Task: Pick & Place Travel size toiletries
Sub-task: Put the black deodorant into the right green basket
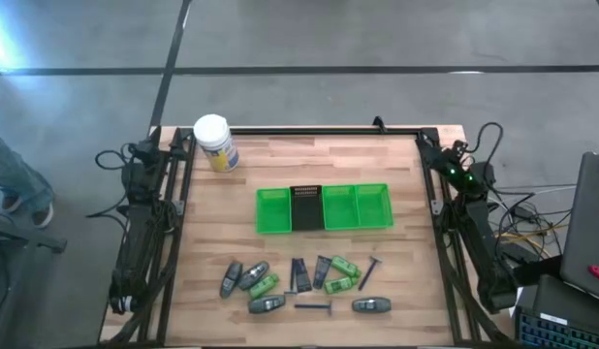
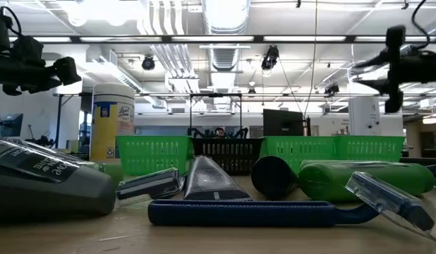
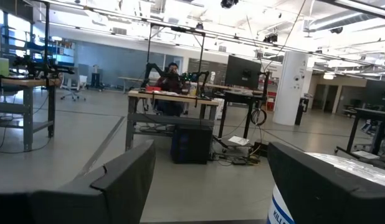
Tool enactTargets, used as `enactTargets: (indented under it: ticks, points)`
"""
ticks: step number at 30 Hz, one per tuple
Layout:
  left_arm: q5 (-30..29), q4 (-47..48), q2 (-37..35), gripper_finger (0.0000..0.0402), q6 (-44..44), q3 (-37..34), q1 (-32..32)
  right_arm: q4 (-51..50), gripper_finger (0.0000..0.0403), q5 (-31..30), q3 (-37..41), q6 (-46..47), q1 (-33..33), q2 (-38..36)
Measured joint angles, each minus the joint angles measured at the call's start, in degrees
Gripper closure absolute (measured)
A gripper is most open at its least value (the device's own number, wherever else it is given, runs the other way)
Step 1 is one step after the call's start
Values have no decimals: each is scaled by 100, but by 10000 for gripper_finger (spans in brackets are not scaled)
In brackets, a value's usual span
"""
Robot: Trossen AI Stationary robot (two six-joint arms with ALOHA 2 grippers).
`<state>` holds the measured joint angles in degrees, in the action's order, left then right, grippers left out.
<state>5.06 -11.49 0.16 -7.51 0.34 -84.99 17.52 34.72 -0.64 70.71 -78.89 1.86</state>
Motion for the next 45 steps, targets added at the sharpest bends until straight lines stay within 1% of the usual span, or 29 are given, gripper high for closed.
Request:
enactTargets:
  ticks: [4,9,11,13,16,20,23,25,28,31,34,36,38,41,45]
  points:
    - [0,-2,0,87,0,0,0,808,264,18,-29,334,228,-1]
    - [0,0,-1,87,0,0,0,801,268,-2,-397,19,793,126]
    - [0,-1,-2,87,0,0,0,777,266,-1,-610,-230,1115,294]
    - [0,0,-1,87,-1,0,0,506,265,42,-894,-530,1500,519]
    - [0,0,-1,87,0,0,0,-482,266,131,-1412,-1154,2156,961]
    - [0,0,0,87,0,0,0,-2317,272,133,-2155,-2007,3120,1752]
    - [0,0,0,87,0,0,0,-3796,275,239,-2739,-2186,3850,2351]
    - [0,0,-1,87,0,0,-1,-4694,277,281,-3104,-2477,4336,2713]
    - [-2,0,-2,87,0,0,0,-5675,277,290,-3517,-2706,5121,3081]
    - [0,0,-2,87,0,0,0,-6089,274,324,-3715,-2487,6077,3309]
    - [0,0,-2,87,-1,0,0,-5999,274,320,-3738,-1767,7114,3477]
    - [0,-2,0,87,0,0,0,-5949,271,249,-3639,-1399,7774,3619]
    - [0,-1,-2,87,-2,0,0,-5886,264,-26,-3538,-1159,8319,3822]
    - [0,0,-2,87,-2,0,0,-5754,242,-347,-3493,-733,8893,4235]
    - [0,0,-1,87,0,0,0,-5334,203,-365,-3610,-510,9510,4935]
